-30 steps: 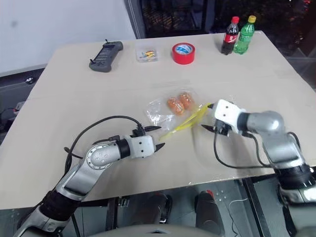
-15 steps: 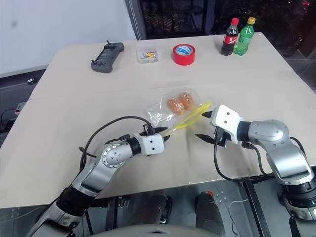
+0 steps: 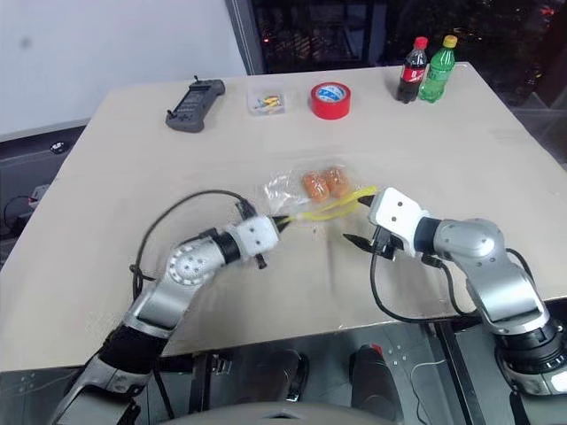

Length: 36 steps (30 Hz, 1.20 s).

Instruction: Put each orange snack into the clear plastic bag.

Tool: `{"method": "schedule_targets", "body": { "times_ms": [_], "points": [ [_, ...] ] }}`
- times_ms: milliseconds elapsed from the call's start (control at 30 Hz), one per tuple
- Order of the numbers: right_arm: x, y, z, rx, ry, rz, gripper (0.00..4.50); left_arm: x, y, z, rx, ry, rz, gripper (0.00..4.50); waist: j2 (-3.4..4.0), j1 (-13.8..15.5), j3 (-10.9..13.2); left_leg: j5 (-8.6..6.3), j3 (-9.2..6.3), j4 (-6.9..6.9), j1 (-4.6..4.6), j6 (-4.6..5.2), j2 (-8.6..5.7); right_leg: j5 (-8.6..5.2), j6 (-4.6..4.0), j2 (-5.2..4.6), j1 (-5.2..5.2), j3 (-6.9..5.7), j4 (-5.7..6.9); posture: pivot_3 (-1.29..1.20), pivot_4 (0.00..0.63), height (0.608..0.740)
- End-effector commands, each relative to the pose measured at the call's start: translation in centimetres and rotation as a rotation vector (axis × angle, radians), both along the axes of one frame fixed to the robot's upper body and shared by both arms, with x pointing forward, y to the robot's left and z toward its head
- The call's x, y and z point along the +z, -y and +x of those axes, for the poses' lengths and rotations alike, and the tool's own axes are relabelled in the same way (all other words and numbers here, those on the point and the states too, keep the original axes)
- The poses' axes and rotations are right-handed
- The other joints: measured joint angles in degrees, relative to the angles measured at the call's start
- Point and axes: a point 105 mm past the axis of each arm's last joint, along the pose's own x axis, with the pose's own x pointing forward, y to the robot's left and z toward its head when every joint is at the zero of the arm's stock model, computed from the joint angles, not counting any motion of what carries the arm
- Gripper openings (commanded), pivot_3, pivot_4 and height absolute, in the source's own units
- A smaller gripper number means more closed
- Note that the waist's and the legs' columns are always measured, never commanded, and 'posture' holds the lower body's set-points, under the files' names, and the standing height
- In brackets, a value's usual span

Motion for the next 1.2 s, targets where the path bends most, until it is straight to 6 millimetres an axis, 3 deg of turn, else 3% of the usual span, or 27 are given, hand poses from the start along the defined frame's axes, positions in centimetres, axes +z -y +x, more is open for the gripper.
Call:
{"method": "schedule_targets", "body": {
  "times_ms": [33, 300, 567, 600, 633, 733, 867, 1033, 1200],
  "points": [
    [1.7, 0.1, 2.0, -0.085, 0.189, -0.051, 3.69, 4.2, -1.0, 0.4, -0.071, 0.020, -0.080, 0.05, 0.00, -0.1, 0.0, 0.01, 0.01, 0.00, -0.04, -0.01, -0.01, 0.00, 0.00, 0.00, -0.04, 0.00, 0.00, 0.00, 0.150, 0.740],
    [0.3, 1.1, 6.3, -0.216, 0.337, -0.184, 3.69, 5.2, -2.4, 1.4, -0.070, -0.003, -0.073, 0.05, -0.01, -0.7, 0.0, 0.01, 0.05, -0.11, -0.12, -0.01, -0.04, 0.00, -0.01, 0.03, -0.19, 0.08, -0.10, 0.00, 0.150, 0.740],
    [0.0, -0.4, 6.2, -0.120, 0.336, -0.170, 3.69, 5.5, -2.9, 2.0, -0.019, 0.000, -0.104, 0.05, -0.01, -0.8, 0.0, 0.01, 0.06, -0.13, -0.20, -0.01, -0.04, 0.00, -0.01, 0.04, -0.31, 0.12, -0.10, 0.00, 0.150, 0.740],
    [0.1, -0.5, 6.2, -0.122, 0.337, -0.158, 3.30, 5.4, -3.0, 2.0, -0.016, 0.000, -0.104, 0.00, -0.01, -0.8, 0.0, 0.00, 0.06, -0.13, -0.21, -0.01, -0.04, 0.00, -0.01, 0.04, -0.31, 0.12, -0.11, 0.00, 0.150, 0.740],
    [0.3, -0.5, 6.3, -0.123, 0.344, -0.150, 3.19, 5.4, -3.0, 2.0, -0.015, 0.000, -0.103, 0.00, -0.01, -0.8, 0.0, 0.00, 0.06, -0.12, -0.21, -0.01, -0.04, 0.00, -0.01, 0.04, -0.31, 0.12, -0.11, 0.00, 0.150, 0.740],
    [0.8, -0.5, 6.5, -0.127, 0.355, -0.138, 2.02, 5.2, -3.0, 1.9, -0.012, 0.000, -0.102, 0.00, -0.01, -0.8, 0.0, 0.01, 0.06, -0.13, -0.21, -0.01, -0.04, 0.00, -0.01, 0.05, -0.32, 0.13, -0.10, 0.00, 0.150, 0.740],
    [1.2, -0.5, 6.8, -0.123, 0.358, -0.134, 0.03, 5.2, -3.1, 2.0, -0.004, 0.005, -0.104, 0.00, -0.01, -0.8, 0.0, 0.00, 0.06, -0.13, -0.21, -0.01, -0.04, 0.00, -0.01, 0.05, -0.32, 0.13, -0.10, 0.00, 0.150, 0.740],
    [2.3, 0.1, 7.5, -0.134, 0.374, -0.132, 0.03, 5.5, -3.4, 2.6, 0.010, 0.018, -0.109, 0.00, -0.01, -0.8, 0.0, 0.01, 0.06, -0.13, -0.21, -0.01, -0.04, 0.00, -0.01, 0.05, -0.32, 0.13, -0.10, 0.00, 0.150, 0.740],
    [6.5, 3.4, 10.8, -0.213, 0.492, -0.222, 0.03, 7.5, -4.4, 6.5, 0.083, 0.091, -0.094, 0.00, -0.03, -0.7, 0.1, 0.01, 0.06, -0.08, -0.22, -0.02, -0.05, 0.01, -0.02, 0.05, -0.32, 0.10, -0.06, 0.00, 0.150, 0.740]
  ]
}}
